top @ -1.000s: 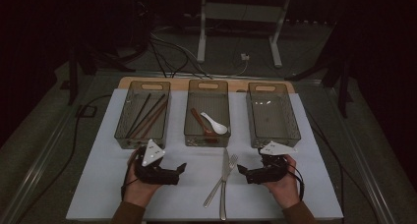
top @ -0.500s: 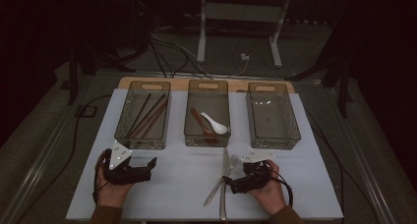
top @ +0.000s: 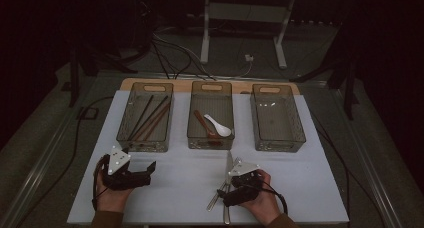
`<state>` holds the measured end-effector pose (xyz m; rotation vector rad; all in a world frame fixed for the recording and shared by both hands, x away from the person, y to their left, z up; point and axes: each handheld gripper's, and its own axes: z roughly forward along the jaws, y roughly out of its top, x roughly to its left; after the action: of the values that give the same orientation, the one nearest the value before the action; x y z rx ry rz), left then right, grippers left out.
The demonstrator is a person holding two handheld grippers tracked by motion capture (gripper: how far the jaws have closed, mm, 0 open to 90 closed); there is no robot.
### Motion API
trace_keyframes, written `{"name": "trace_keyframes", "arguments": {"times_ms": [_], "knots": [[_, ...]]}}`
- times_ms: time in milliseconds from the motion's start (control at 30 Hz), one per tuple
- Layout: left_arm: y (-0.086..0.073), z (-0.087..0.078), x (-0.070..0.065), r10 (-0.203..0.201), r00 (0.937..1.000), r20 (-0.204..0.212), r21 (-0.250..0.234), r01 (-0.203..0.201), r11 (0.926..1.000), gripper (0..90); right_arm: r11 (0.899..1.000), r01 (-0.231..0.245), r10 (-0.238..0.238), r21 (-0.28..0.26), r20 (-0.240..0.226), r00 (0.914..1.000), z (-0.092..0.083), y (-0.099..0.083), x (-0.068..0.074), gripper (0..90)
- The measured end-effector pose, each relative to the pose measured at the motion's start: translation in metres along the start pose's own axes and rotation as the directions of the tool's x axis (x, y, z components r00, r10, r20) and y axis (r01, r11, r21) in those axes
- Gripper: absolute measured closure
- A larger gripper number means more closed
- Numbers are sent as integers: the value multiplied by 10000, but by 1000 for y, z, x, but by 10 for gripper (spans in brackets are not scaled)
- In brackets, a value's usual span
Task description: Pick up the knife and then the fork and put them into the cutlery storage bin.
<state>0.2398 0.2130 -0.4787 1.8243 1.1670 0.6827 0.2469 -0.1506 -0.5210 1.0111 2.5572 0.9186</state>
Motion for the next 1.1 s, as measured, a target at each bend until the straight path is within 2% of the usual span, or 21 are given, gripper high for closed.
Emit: {"name": "trace_keyframes", "arguments": {"times_ms": [67,100,167,433,767,933,1100], "knots": [[0,-1,0,-21,10000,-11,0,21,10000,7,9996,34,-32,277,-79,10000,2,-1,1,86],[0,-1,1,-27,10000,-15,-5,26,10000,6,9994,-76,79,328,-115,9999,2,-1,0,112],[0,0,0,-20,10000,-10,19,20,10000,7,9992,72,-72,386,-3,10000,-1,-1,-1,182],[0,3,-4,46,10000,45,106,-47,9999,7,9972,117,-121,738,42,9999,-5,3,-5,329],[0,3,-4,31,10000,47,120,-32,9999,7,9940,342,-326,1041,-166,9993,-13,3,-12,634],[0,4,-6,83,9999,71,152,-85,9998,7,9913,475,-478,1228,-10,9989,-15,4,-14,698],[0,4,-5,66,10000,71,137,-67,9999,7,9881,624,-697,1403,483,9964,-18,3,-19,751]]}}
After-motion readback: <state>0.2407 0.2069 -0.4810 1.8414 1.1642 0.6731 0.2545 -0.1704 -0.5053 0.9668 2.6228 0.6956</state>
